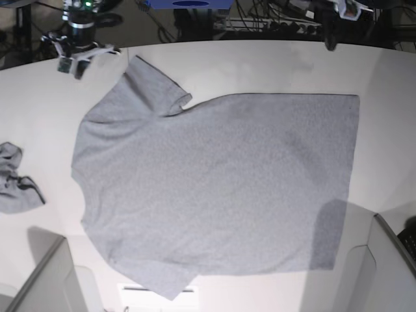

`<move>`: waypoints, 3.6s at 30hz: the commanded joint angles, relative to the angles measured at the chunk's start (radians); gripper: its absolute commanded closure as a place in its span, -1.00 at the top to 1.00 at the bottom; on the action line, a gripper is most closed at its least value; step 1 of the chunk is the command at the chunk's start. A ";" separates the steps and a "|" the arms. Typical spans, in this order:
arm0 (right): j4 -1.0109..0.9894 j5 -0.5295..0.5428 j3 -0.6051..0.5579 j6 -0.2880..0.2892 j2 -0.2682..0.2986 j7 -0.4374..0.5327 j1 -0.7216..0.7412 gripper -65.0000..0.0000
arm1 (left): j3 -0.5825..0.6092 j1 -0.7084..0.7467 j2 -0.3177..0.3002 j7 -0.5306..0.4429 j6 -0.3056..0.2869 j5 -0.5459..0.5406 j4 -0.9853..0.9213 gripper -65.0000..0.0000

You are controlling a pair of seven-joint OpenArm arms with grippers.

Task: Fold the T-shirt properly
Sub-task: 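Lower both grippers toward the shirt's shoulder corners, then grasp the shirt's shoulder corners with both grippers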

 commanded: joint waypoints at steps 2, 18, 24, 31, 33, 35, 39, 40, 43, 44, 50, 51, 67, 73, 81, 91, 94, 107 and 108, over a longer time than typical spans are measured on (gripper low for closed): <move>0.024 -0.001 -0.035 -0.004 0.000 0.020 0.007 -1.00 | -0.036 0.005 0.004 0.059 -0.004 0.000 0.064 -1.00; 0.012 0.854 -0.113 -0.004 0.183 -0.171 0.051 -0.10 | -0.123 -0.021 0.017 0.133 -0.007 0.000 0.086 -1.00; -0.067 1.144 -0.121 -0.004 0.250 -0.180 0.057 0.09 | -0.125 -0.021 0.017 0.133 -0.009 -0.110 0.086 -0.91; -0.102 1.175 -0.125 -0.010 0.256 -0.197 0.042 0.09 | -0.128 -0.021 -0.012 0.137 -0.010 -0.302 0.084 0.05; -0.102 1.175 -0.125 -0.010 0.256 -0.226 0.040 0.09 | -0.128 -0.021 -0.010 0.137 -0.010 -0.303 0.084 0.12; -0.108 1.175 -0.125 -0.010 0.256 -0.246 0.042 0.09 | -0.128 -0.026 -0.012 0.139 -0.010 -0.305 0.084 0.13; -0.160 1.175 -0.155 -0.010 0.255 -0.261 0.066 0.09 | -0.133 -0.048 -0.009 0.140 -0.061 -0.317 0.066 0.13; -0.177 1.175 -0.165 -0.010 0.255 -0.261 0.071 0.09 | -0.133 -0.058 -0.009 0.140 -0.091 -0.349 0.055 0.13; -0.200 1.175 -0.210 -0.010 0.256 -0.261 0.079 0.09 | -0.130 -0.072 -0.013 0.142 -0.154 -0.494 0.008 0.13; -0.202 1.175 -0.224 -0.010 0.256 -0.261 0.080 0.09 | -0.131 -0.081 -0.021 0.142 -0.171 -0.544 -0.012 0.13; -0.206 1.175 -0.247 -0.010 0.258 -0.260 0.089 0.09 | -0.123 -0.140 -0.082 0.148 -0.200 -0.673 -0.121 0.13; -0.206 1.175 -0.244 -0.010 0.258 -0.260 0.088 0.09 | -0.123 -0.147 -0.085 0.173 -0.202 -0.693 -0.126 0.13; -0.206 1.175 -0.250 -0.010 0.264 -0.263 0.089 -1.00 | -0.499 -0.459 0.011 0.928 -0.274 -0.796 -0.227 0.14; -0.205 1.175 -0.251 -0.010 0.264 -0.264 0.089 -1.00 | -0.507 -0.522 0.010 0.955 -0.276 -0.796 -0.290 0.14; -0.205 1.175 -0.251 -0.010 0.264 -0.264 0.092 -1.00 | -0.490 -0.603 0.008 0.966 -0.276 -0.796 -0.374 0.14; -0.200 1.175 -0.251 -0.010 0.264 -0.264 0.092 -1.00 | -0.441 -0.670 0.011 1.021 -0.276 -0.796 -0.404 0.11; -0.200 1.175 -0.251 -0.010 0.264 -0.264 0.094 -1.00 | -0.427 -0.684 0.011 1.024 -0.276 -0.796 -0.410 0.10; -0.199 1.175 -0.245 -0.010 0.264 -0.264 0.106 -1.00 | -0.363 -0.716 0.005 1.046 -0.276 -0.796 -0.485 -1.00; -0.197 1.175 -0.245 -0.010 0.264 -0.264 0.106 -1.00 | -0.363 -0.716 0.005 1.046 -0.276 -0.796 -0.490 -1.00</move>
